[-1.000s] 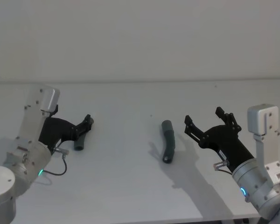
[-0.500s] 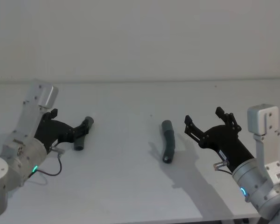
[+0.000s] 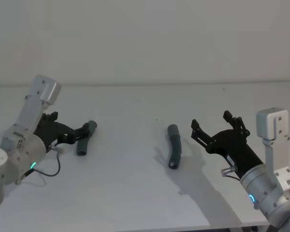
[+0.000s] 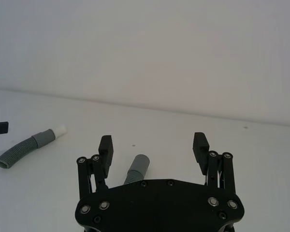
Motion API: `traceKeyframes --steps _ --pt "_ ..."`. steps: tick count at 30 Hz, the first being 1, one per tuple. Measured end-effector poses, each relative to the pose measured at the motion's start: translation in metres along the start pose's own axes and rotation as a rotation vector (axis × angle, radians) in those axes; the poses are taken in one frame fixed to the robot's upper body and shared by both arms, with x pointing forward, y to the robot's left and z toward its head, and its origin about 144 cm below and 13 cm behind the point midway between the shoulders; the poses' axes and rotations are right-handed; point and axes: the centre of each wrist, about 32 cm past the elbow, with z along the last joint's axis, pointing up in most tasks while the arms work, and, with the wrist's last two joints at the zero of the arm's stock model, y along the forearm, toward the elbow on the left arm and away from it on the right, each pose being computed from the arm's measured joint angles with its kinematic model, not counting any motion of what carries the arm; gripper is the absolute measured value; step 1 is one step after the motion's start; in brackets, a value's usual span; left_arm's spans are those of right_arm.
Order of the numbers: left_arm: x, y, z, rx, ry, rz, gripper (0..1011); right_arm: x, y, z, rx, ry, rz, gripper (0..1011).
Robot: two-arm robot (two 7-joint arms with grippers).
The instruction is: Use both hands to pick up one end of the pipe from the table, align the ends, and insert them.
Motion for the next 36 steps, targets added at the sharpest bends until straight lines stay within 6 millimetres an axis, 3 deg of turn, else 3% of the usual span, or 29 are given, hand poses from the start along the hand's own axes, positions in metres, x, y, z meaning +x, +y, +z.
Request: traceKeyframes --steps 12,36 --pt "0.002 -0.016 0.007 0.044 -0.012 -0.025 1002 0.0 0.0 0.0 0.0 0.0 0.0 1003" --pt "-0.004 -0.042 0.003 0.099 -0.002 -0.051 1001 0.0 0.0 0.0 0.0 0.0 0.0 1002"
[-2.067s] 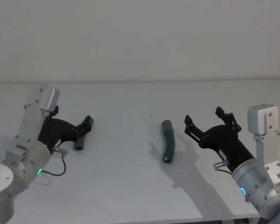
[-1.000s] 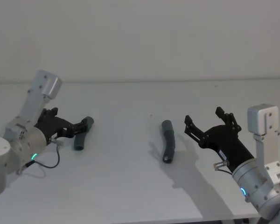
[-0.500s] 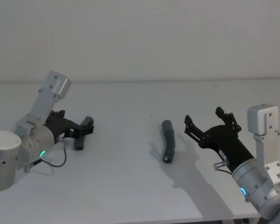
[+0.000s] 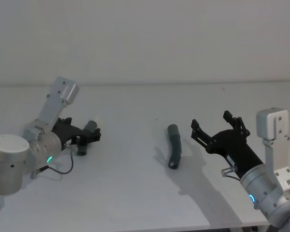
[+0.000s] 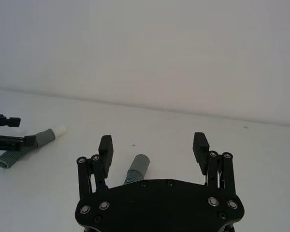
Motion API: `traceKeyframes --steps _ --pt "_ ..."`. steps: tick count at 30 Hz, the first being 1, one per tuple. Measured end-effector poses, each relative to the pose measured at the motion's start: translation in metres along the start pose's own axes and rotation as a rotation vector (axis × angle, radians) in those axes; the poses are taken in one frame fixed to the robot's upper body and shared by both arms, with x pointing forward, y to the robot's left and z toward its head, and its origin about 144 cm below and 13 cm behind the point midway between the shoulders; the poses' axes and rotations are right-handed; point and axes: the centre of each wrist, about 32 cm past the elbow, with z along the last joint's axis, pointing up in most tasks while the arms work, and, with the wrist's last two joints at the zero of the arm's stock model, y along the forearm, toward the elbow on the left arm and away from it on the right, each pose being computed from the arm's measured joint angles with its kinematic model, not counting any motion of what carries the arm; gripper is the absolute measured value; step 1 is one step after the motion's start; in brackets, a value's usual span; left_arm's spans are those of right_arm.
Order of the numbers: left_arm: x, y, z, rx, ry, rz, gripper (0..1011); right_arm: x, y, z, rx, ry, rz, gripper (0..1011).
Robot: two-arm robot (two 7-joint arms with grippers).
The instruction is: Use both hands to pick up one end of the pipe from the table, align the ends, and insert them.
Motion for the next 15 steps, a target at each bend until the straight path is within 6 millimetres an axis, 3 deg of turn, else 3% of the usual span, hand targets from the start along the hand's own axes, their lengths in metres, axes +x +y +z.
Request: traceKeyframes --steps 15 --pt "-0.001 -0.015 -0.003 0.021 0.01 -0.012 1002 0.0 0.0 0.0 0.0 0.0 0.0 1002"
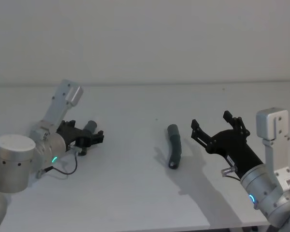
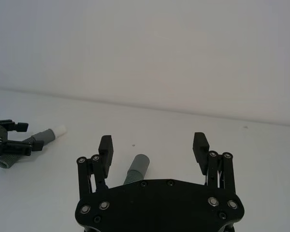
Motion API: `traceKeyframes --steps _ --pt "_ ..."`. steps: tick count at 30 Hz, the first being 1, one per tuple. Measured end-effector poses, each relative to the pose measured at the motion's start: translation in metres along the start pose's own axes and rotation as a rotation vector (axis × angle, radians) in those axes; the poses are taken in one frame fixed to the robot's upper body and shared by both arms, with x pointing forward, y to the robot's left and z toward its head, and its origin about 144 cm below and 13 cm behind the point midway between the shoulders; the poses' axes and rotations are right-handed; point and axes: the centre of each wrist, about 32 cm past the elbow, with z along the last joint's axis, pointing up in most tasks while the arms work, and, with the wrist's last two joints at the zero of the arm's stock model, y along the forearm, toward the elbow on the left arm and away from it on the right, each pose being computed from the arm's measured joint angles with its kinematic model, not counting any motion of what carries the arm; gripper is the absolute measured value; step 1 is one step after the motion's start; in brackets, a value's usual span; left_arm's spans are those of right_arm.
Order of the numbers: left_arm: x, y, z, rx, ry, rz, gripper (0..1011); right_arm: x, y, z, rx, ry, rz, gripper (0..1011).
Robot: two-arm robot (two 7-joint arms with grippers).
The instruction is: Use both hands to pick up one end of the pipe from the table, align the ends, and insert them.
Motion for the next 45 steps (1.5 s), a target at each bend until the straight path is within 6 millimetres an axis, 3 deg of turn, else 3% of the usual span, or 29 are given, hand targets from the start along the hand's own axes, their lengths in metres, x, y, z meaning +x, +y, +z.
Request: traceKeyframes --steps 10,13,26,27,33,45 --pt "-0.001 -0.009 -0.002 0.016 0.012 -0.004 1002 0.0 0.0 0.0 0.0 0.0 0.0 1002" --pt "-0.001 -0.01 -0.003 0.019 0.016 -0.003 953 0.0 0.0 0.0 0.0 0.0 0.0 1002" --pt "-0.002 -0.015 -0.004 0.031 0.028 0.001 587 0.0 0.0 0.0 0.0 0.0 0.0 1002" --pt "-0.001 -0.015 -0.004 0.031 0.029 0.001 517 0.0 0.0 0.0 0.0 0.0 0.0 1002" --pt "-0.002 -0.016 -0.004 0.033 0.031 0.002 340 0.0 0.0 0.0 0.0 0.0 0.0 1002" --pt "-0.002 -0.017 -0.005 0.035 0.034 0.002 322 0.0 0.0 0.0 0.0 0.0 0.0 1002"
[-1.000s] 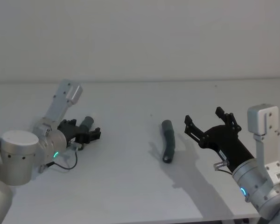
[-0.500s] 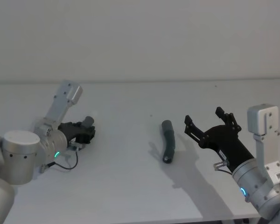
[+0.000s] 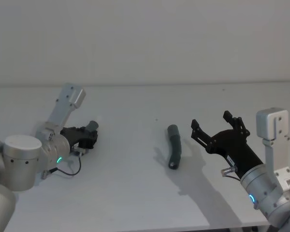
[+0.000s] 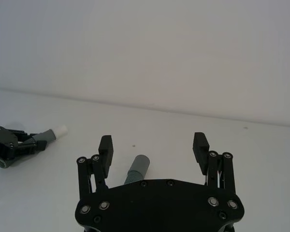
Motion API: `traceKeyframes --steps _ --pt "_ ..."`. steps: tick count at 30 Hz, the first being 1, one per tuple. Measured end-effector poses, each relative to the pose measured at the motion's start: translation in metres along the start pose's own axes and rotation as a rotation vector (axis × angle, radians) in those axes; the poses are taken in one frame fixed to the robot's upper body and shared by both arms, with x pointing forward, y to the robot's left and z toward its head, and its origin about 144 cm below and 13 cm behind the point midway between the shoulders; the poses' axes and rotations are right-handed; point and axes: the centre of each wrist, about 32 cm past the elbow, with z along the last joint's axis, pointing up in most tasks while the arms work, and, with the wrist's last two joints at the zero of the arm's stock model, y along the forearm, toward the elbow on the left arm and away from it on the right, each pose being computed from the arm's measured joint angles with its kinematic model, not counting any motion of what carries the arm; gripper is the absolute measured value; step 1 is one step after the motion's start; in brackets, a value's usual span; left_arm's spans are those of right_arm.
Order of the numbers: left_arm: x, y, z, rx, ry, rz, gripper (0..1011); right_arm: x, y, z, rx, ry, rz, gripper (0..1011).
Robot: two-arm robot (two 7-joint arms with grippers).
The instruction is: Use both hands to pick up one end of the pipe from the table, align the ends, and insert them.
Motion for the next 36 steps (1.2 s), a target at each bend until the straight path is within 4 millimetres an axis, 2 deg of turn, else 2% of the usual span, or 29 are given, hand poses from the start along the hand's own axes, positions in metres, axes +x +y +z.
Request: traceKeyframes --steps 21,36 --pt "0.0 0.001 0.0 -0.002 0.001 -0.002 322 0.0 0.0 0.0 0.0 0.0 0.0 1002" --pt "-0.002 0.018 0.012 -0.107 0.007 0.012 321 0.0 0.0 0.0 0.0 0.0 0.0 1002"
